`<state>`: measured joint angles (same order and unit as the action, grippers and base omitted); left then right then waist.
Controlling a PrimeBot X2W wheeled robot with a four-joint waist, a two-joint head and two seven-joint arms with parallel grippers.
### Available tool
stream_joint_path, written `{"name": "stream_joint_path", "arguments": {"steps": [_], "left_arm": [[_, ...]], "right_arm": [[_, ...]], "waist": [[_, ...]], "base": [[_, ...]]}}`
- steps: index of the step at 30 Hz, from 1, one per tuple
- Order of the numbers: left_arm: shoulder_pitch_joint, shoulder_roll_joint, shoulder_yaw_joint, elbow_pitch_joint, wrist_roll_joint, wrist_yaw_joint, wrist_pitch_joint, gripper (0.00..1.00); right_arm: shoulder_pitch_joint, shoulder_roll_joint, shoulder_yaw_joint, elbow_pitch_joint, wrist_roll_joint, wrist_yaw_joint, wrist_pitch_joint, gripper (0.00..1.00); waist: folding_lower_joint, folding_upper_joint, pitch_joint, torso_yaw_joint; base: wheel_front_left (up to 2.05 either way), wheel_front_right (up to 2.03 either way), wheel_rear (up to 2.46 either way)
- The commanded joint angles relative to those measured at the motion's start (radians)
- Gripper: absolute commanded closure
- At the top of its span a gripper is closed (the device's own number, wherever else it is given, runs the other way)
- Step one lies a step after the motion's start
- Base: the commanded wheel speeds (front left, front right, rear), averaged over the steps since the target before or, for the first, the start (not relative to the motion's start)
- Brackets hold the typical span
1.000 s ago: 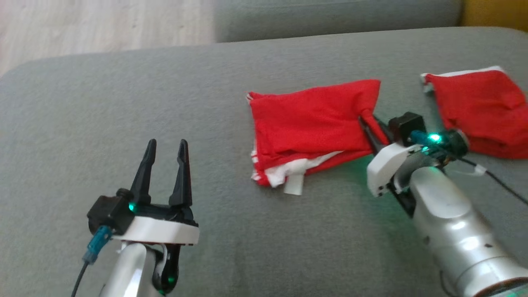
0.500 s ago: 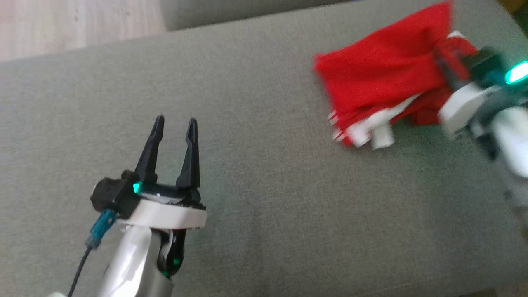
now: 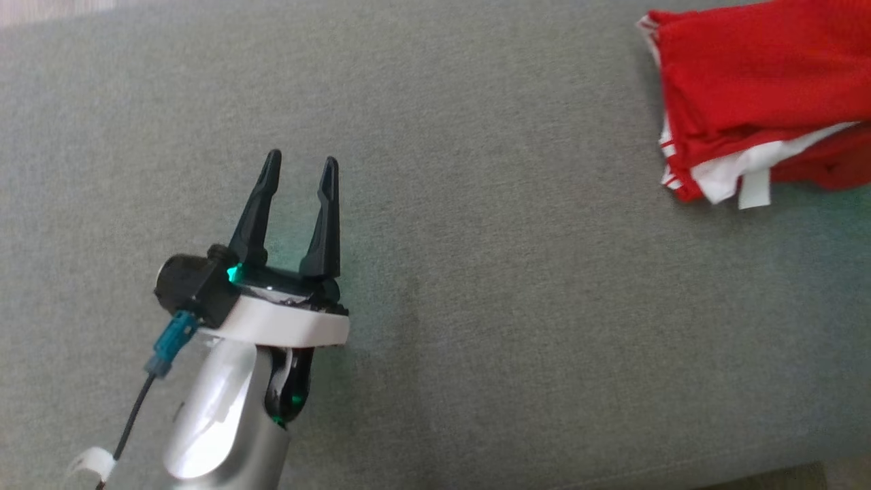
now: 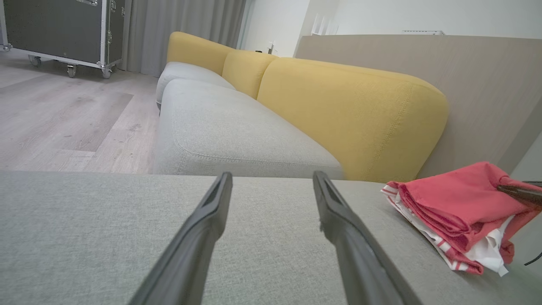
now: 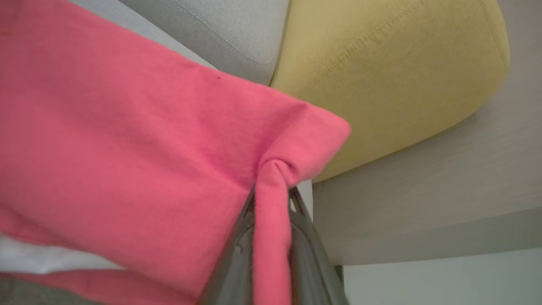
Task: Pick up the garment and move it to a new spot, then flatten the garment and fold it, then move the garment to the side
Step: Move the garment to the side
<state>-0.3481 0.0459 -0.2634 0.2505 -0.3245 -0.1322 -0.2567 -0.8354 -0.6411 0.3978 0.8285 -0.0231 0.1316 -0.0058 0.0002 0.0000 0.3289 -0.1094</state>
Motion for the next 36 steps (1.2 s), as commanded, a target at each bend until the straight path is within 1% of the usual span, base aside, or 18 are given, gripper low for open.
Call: {"name": "stream_joint_path", "arguments": {"steps": [1, 5, 6, 7, 12, 15, 18, 19, 21, 27, 33, 34, 35, 36], "left_arm": [[-0.035, 0.014, 0.021, -0.031, -0.001, 0.002, -0.005, 0.00], [-0.049, 0.026, 0.020, -0.028, -0.003, 0.002, -0.005, 0.00], [-0.052, 0.028, 0.020, -0.028, -0.004, 0.002, -0.005, 0.00], [-0.054, 0.030, 0.019, -0.027, -0.005, 0.002, -0.005, 0.00], [-0.054, 0.037, 0.028, -0.017, -0.010, 0.002, -0.005, 0.00], [-0.048, 0.036, 0.039, -0.015, -0.010, 0.002, -0.005, 0.00], [-0.036, 0.034, 0.056, -0.016, -0.009, 0.002, -0.005, 0.00], [-0.023, 0.032, 0.070, -0.018, -0.008, 0.002, -0.005, 0.00], [-0.009, 0.030, 0.090, -0.023, -0.004, 0.002, -0.005, 0.00], [0.047, 0.022, 0.164, -0.039, 0.003, 0.002, -0.005, 0.00], [0.122, 0.014, 0.229, -0.057, 0.010, 0.002, -0.005, 0.00], [0.135, 0.013, 0.239, -0.059, 0.017, 0.002, -0.005, 0.00], [0.135, 0.013, 0.239, -0.059, 0.017, 0.002, -0.005, 0.00], [0.150, 0.011, 0.247, -0.058, 0.018, 0.002, -0.005, 0.00]], "right_arm": [[-0.018, -0.036, -0.009, -0.016, -0.006, -0.001, 0.001, 1.00], [-0.015, -0.035, -0.061, 0.011, -0.029, -0.001, 0.017, 1.00], [-0.014, -0.031, -0.080, 0.017, -0.032, -0.001, 0.017, 0.69], [-0.012, -0.026, -0.098, 0.023, -0.035, -0.001, 0.016, 0.00], [-0.008, 0.012, -0.181, 0.028, -0.058, -0.001, 0.003, 0.00], [-0.011, 0.042, -0.221, 0.009, -0.086, -0.001, -0.001, 0.00], [-0.015, 0.085, -0.255, -0.025, -0.106, -0.001, -0.013, 0.00], [-0.014, 0.122, -0.280, -0.052, -0.110, -0.001, -0.026, 0.00], [-0.007, 0.168, -0.297, -0.076, -0.099, -0.001, -0.043, 0.00], [0.041, 0.332, -0.327, -0.175, -0.009, -0.001, -0.123, 0.00], [0.175, 0.493, -0.328, -0.282, 0.101, -0.001, -0.206, 0.00], [0.204, 0.518, -0.334, -0.299, 0.123, -0.001, -0.216, 0.00], [0.204, 0.518, -0.334, -0.299, 0.123, -0.001, -0.216, 0.00], [0.235, 0.537, -0.342, -0.315, 0.140, -0.001, -0.224, 0.00]], "waist": [[-0.0002, 0.0000, 0.013, 0.009], [-0.0002, 0.0000, 0.038, 0.017], [-0.0002, 0.0000, 0.041, 0.019], [-0.0002, 0.0000, 0.043, 0.020], [-0.0002, 0.0000, 0.027, 0.015], [-0.0002, 0.0000, 0.001, 0.008], [-0.0002, 0.0000, -0.038, 0.001], [-0.0002, 0.0000, -0.070, -0.001], [-0.0002, 0.0000, -0.101, -0.002], [-0.0002, 0.0000, -0.192, 0.007], [-0.0002, 0.0000, -0.277, 0.028], [-0.0002, 0.0000, -0.289, 0.032], [-0.0002, 0.0000, -0.289, 0.032], [-0.0002, 0.0000, -0.301, 0.035]], "base": [[0.00, 0.00, 0.00], [0.00, 0.00, 0.00], [0.00, 0.00, 0.00], [0.00, 0.00, 0.00], [0.00, 0.00, 0.00], [0.00, 0.00, 0.00], [0.00, 0.00, 0.00], [0.00, 0.00, 0.00], [0.00, 0.00, 0.00], [0.00, 0.00, 0.00], [0.00, 0.00, 0.00], [0.00, 0.00, 0.00], [0.00, 0.00, 0.00], [0.00, 0.00, 0.00]]}}
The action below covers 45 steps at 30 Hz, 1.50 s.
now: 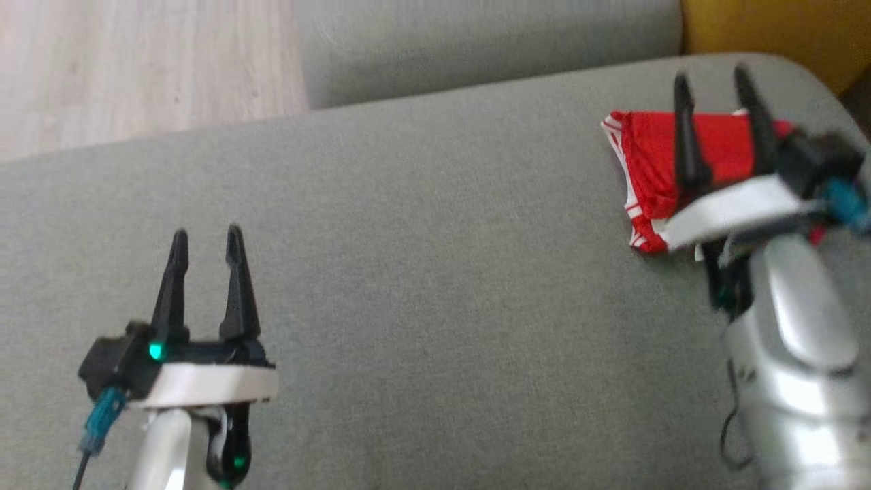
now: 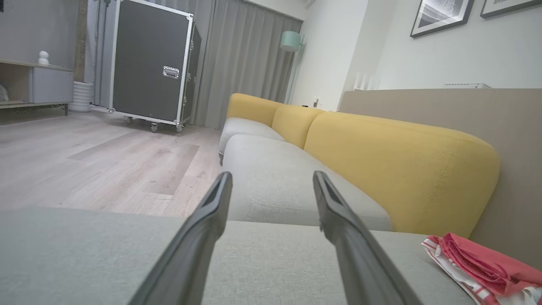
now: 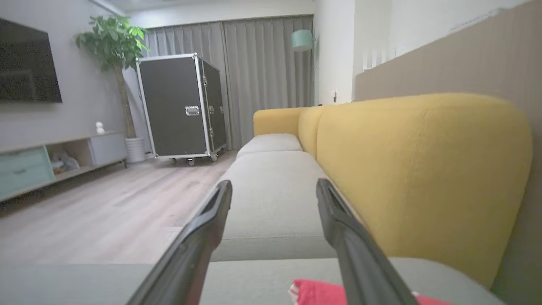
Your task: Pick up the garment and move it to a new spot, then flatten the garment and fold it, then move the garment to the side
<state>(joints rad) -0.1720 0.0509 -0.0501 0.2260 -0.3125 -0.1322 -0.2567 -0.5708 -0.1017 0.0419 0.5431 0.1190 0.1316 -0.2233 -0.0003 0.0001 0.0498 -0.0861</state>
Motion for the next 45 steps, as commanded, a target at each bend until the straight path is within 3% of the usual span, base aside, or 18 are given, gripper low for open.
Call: {"name": "stream_joint_path", "arguments": {"steps": [1, 5, 9, 17, 41, 42, 45], "left_arm": [[-0.011, 0.005, 0.039, -0.032, 0.008, 0.003, -0.005, 0.00], [0.039, 0.001, 0.049, -0.029, 0.016, 0.003, -0.005, 0.00], [0.083, 0.000, 0.048, -0.026, 0.007, 0.003, -0.005, 0.00], [0.134, 0.000, 0.048, -0.036, -0.034, 0.002, -0.005, 0.00], [0.133, -0.001, 0.056, -0.020, -0.086, 0.002, -0.005, 0.00], [0.169, -0.004, 0.019, 0.015, -0.084, 0.000, 0.000, 1.00], [0.178, -0.004, 0.017, 0.044, -0.085, 0.000, 0.001, 1.00]], "right_arm": [[0.002, 0.014, 0.003, -0.045, 0.017, -0.001, -0.014, 0.00], [0.130, 0.048, -0.041, -0.091, 0.095, -0.001, -0.032, 0.00], [0.252, 0.051, -0.017, -0.127, 0.177, -0.001, -0.038, 0.00], [0.425, 0.051, -0.033, -0.249, 0.196, -0.001, -0.038, 0.00], [0.437, 0.051, 0.001, -0.244, 0.201, -0.001, -0.038, 0.00], [0.473, 0.053, -0.025, -0.209, 0.198, 0.000, -0.027, 1.00], [0.484, 0.055, -0.024, -0.182, 0.200, 0.000, -0.025, 1.00]], "waist": [[0.0003, -0.0001, -0.031, 0.016], [0.0003, -0.0001, -0.056, 0.029], [0.0003, -0.0001, -0.070, 0.039], [0.0003, -0.0001, -0.075, 0.050], [0.0003, -0.0001, -0.077, 0.048], [0.0003, -0.0001, -0.077, 0.048], [0.0003, -0.0001, -0.077, 0.048]], "base": [[0.00, 0.00, 0.00], [0.00, 0.00, 0.00], [0.00, 0.00, 0.00], [0.00, 0.00, 0.00], [0.00, 0.00, 0.00], [0.00, 0.00, 0.00], [0.00, 0.00, 0.00]]}}
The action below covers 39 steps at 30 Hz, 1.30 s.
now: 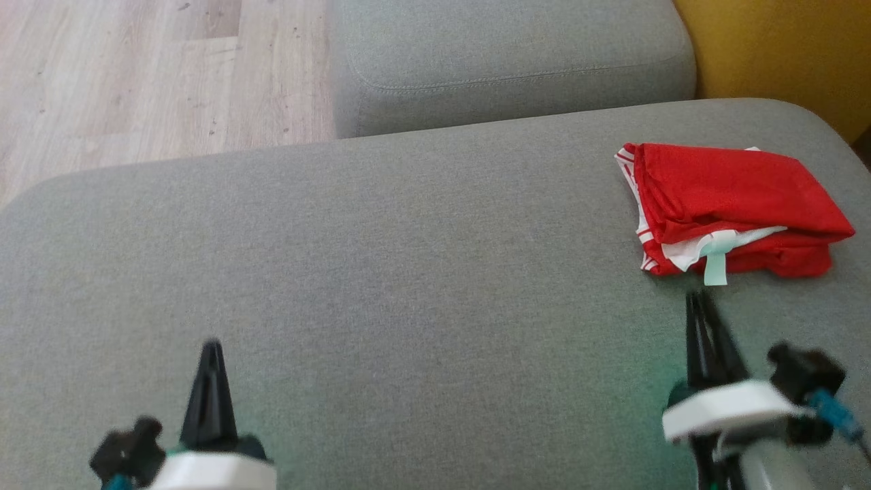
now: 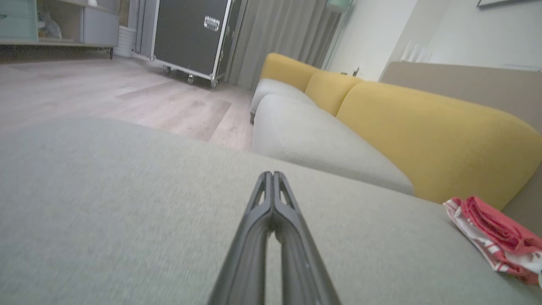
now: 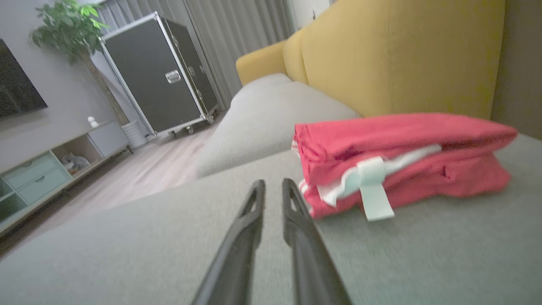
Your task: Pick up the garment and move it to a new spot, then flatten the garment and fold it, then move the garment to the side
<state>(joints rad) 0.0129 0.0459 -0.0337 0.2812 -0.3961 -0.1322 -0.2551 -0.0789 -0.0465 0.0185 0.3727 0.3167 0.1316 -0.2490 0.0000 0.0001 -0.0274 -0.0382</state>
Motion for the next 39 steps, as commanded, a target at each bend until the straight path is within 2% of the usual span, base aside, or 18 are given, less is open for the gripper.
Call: {"name": "stream_joint_path", "arguments": {"steps": [1, 39], "left_arm": [[0.004, 0.000, 0.000, 0.006, -0.002, 0.000, 0.001, 1.00], [-0.035, 0.002, 0.046, -0.006, -0.381, 0.000, 0.115, 1.00]], "right_arm": [[0.005, 0.000, 0.000, 0.006, 0.002, 0.000, 0.001, 1.00], [-0.006, -0.001, -0.042, -0.036, 0.405, 0.000, 0.114, 1.00]], "waist": [[0.0000, -0.0001, 0.000, 0.000], [0.0000, -0.0001, 0.010, 0.012]], "base": [[0.00, 0.00, 0.00], [0.00, 0.00, 0.00]]}}
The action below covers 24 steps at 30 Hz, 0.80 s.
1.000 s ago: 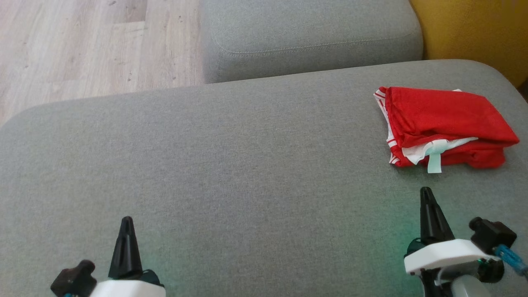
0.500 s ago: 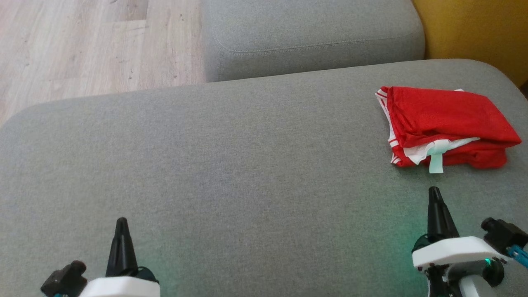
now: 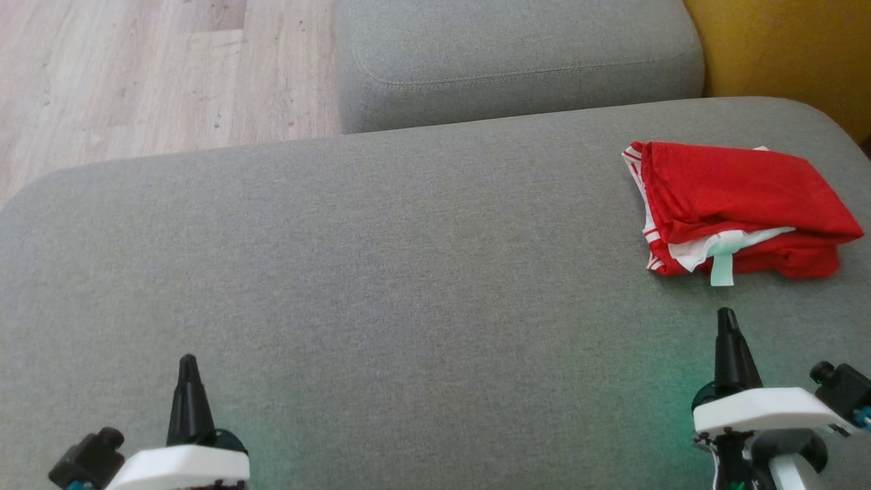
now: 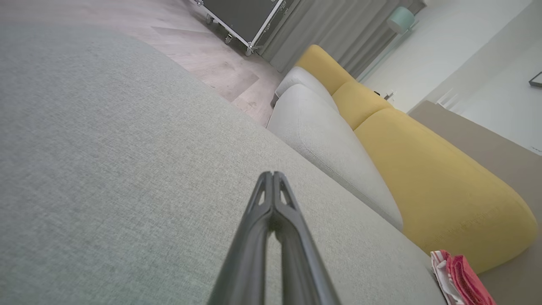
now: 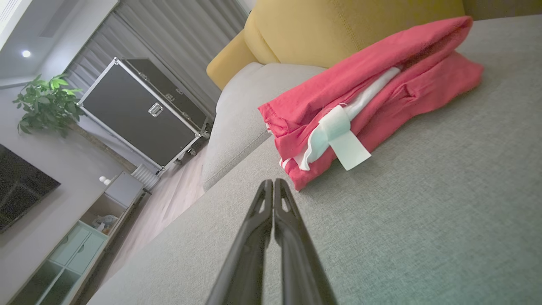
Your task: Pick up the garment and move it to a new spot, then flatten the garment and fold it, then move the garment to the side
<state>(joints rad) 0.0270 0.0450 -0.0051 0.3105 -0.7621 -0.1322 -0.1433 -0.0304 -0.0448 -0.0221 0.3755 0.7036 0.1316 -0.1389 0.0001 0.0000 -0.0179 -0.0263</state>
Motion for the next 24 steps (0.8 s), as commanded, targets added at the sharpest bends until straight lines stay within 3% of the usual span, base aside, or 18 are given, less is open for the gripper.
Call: {"name": "stream_joint_path", "arguments": {"steps": [1, 24], "left_arm": [[-0.050, 0.003, 0.018, -0.036, -0.024, 0.001, 0.007, 1.00], [-0.072, 0.004, 0.044, -0.044, -0.238, 0.001, 0.071, 1.00]], "right_arm": [[-0.054, -0.003, -0.002, -0.040, 0.029, 0.000, 0.007, 1.00], [-0.060, -0.003, -0.025, -0.064, 0.256, 0.000, 0.071, 1.00]], "waist": [[-0.0001, 0.0000, 0.000, 0.000], [-0.0001, 0.0000, 0.006, 0.007]], "base": [[0.00, 0.00, 0.00], [0.00, 0.00, 0.00]]}}
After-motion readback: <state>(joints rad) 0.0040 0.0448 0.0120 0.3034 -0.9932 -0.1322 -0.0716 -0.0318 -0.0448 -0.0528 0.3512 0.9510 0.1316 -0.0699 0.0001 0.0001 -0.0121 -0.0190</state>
